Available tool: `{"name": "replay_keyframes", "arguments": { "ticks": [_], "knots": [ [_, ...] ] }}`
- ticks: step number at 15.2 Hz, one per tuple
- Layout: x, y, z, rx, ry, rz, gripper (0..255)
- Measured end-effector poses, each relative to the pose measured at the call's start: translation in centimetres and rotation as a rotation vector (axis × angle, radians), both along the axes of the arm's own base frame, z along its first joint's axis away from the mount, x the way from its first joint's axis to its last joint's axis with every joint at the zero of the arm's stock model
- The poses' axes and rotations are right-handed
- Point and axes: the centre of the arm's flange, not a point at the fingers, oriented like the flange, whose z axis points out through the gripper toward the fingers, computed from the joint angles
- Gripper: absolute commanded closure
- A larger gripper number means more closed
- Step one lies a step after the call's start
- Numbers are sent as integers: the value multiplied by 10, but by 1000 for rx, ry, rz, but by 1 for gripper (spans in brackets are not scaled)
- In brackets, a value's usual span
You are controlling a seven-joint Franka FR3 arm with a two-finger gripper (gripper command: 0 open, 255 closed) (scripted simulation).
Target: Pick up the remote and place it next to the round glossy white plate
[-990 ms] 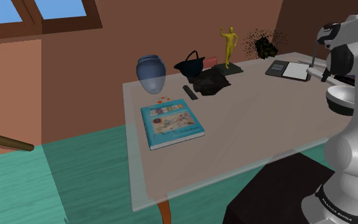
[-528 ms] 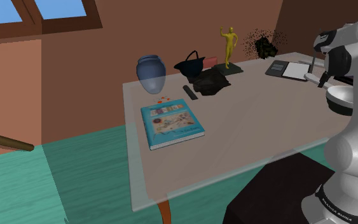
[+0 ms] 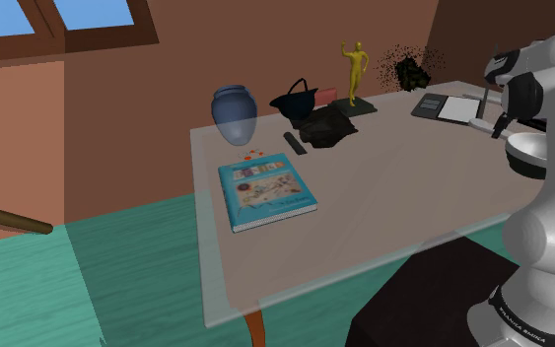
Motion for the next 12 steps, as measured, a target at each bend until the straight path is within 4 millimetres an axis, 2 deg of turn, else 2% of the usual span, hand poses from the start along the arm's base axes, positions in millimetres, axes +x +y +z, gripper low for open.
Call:
{"name": "replay_keyframes", "arguments": {
  "ticks": [1, 2, 8, 12],
  "knots": [
    [0, 0, 0, 0, 0, 0, 255],
    [0, 0, 0, 0, 0, 0, 0],
    [-1, 0, -1, 2, 2, -2, 0],
    [-1, 1, 37, 1, 1, -1, 0]
  ]
}}
